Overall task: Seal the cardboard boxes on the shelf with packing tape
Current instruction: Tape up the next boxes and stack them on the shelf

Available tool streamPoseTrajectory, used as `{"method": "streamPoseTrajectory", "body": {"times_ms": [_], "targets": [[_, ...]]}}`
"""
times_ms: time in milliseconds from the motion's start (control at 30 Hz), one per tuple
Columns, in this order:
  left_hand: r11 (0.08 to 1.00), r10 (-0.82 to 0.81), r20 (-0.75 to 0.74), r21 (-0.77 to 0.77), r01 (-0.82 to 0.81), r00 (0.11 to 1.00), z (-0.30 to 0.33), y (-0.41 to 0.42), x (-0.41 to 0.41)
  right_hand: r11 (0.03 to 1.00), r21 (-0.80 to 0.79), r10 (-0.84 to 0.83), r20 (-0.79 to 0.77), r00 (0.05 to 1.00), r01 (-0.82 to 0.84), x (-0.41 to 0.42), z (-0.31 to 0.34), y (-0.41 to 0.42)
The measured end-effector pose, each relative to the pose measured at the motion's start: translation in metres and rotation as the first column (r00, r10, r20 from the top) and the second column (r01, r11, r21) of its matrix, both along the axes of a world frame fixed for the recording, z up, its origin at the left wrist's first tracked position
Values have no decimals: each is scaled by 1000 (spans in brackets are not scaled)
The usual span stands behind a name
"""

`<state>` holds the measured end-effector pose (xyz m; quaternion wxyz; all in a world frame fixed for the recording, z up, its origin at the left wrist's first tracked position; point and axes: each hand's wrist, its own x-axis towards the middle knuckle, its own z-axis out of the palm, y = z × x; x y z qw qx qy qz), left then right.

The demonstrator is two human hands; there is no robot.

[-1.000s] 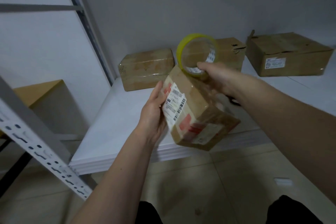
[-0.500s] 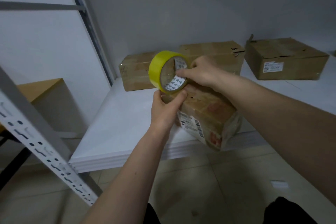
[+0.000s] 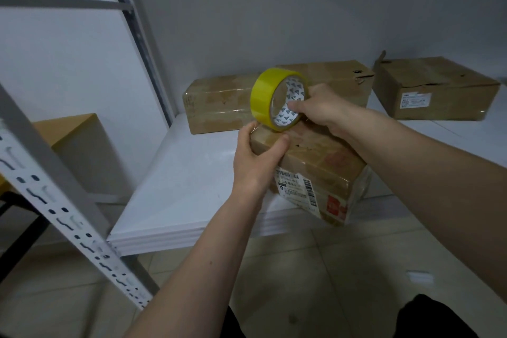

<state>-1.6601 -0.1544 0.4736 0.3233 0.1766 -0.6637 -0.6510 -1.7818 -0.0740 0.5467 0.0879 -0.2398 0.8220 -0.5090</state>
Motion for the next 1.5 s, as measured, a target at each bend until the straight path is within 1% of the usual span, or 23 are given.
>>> {"method": "streamPoseTrajectory", "body": {"times_ms": [167,367,467,567,600,633,700,767,900,1033,1133,1267,1333,1400,1433,1500], "targets": [[998,-39,38,40,38,999,2,3,3,999,-45,24,23,999,-23,3,1,2],[998,-44,76,41,40,996,5,4,6,999,-34,26,34,999,-25,2,-1,1],[1000,-15,100,28,13,995,8,6,10,997,-32,74,19,997,-74,3,-1,2],[998,-29,172,58,19,985,15,6,11,991,-43,131,20,991,-130,6,-1,3],[1000,-7,218,29,1,976,18,7,9,989,-44,145,8,989,-145,7,0,2],[999,39,270,-39,-30,962,19,9,6,987,-45,156,-9,988,-156,9,0,2],[985,114,310,-162,-65,944,21,17,2,984,-49,167,-45,985,-169,12,2,1],[983,126,299,-162,-80,946,23,25,0,984,-52,165,-59,985,-168,14,2,1],[994,93,267,-83,-74,959,20,16,-2,988,-51,145,-32,989,-147,13,2,6],[996,81,257,-51,-70,963,21,8,0,991,32,128,-12,992,-128,14,2,12],[994,108,209,-30,-104,972,23,9,0,995,61,84,-56,995,-80,13,2,18],[980,192,213,-89,-177,958,21,11,-2,983,148,119,-79,990,-107,14,4,23],[972,228,207,-105,-210,951,19,9,-2,963,247,150,-144,978,-111,16,10,29],[958,281,185,-107,-265,942,16,5,-1,914,395,188,-211,959,-93,23,20,43],[952,302,167,-108,-287,938,15,3,-1,869,479,240,-181,954,-127,29,25,53],[940,332,159,-136,-312,930,12,1,-3,734,620,351,3,936,-277,41,30,68]]}}
